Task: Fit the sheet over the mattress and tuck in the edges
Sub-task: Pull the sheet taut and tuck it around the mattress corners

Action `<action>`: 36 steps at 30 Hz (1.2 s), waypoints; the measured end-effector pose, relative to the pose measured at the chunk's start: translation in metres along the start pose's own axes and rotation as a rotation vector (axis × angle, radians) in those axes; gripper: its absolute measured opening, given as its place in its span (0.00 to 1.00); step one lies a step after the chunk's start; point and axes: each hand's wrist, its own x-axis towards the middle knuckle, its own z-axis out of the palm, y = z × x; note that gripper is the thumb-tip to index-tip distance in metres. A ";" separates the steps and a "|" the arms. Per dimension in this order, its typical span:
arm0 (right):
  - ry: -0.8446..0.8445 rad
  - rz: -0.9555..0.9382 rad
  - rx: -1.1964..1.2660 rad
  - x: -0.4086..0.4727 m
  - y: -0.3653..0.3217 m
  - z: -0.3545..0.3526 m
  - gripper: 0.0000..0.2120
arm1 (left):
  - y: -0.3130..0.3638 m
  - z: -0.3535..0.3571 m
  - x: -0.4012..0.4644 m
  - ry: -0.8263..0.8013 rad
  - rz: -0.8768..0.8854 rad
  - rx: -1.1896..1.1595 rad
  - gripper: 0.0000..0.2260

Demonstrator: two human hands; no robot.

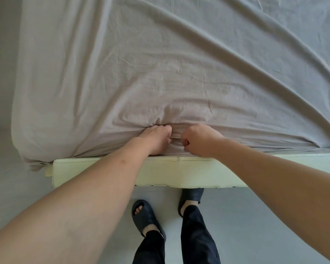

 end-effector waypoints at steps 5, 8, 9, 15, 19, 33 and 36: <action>-0.253 -0.063 -0.195 0.009 -0.005 -0.007 0.10 | 0.000 -0.001 0.006 0.002 -0.016 -0.073 0.04; -0.246 -0.175 -0.308 0.015 -0.008 -0.009 0.07 | -0.004 0.001 0.008 0.005 -0.031 -0.130 0.05; -0.237 -0.191 -0.311 0.014 -0.009 -0.009 0.08 | -0.005 0.001 0.009 0.001 -0.031 -0.157 0.06; -0.075 -0.023 0.266 -0.002 0.013 -0.005 0.09 | -0.006 -0.015 0.010 -0.046 -0.069 -0.253 0.06; -0.153 0.137 0.742 -0.024 0.025 -0.007 0.10 | 0.000 -0.029 0.005 -0.112 -0.110 -0.298 0.08; -0.586 0.045 0.380 -0.006 -0.006 -0.012 0.26 | 0.007 -0.017 -0.010 -0.190 -0.115 -0.260 0.13; -0.603 0.092 0.433 0.006 -0.001 0.000 0.29 | 0.001 -0.009 -0.009 -0.145 -0.018 -0.105 0.16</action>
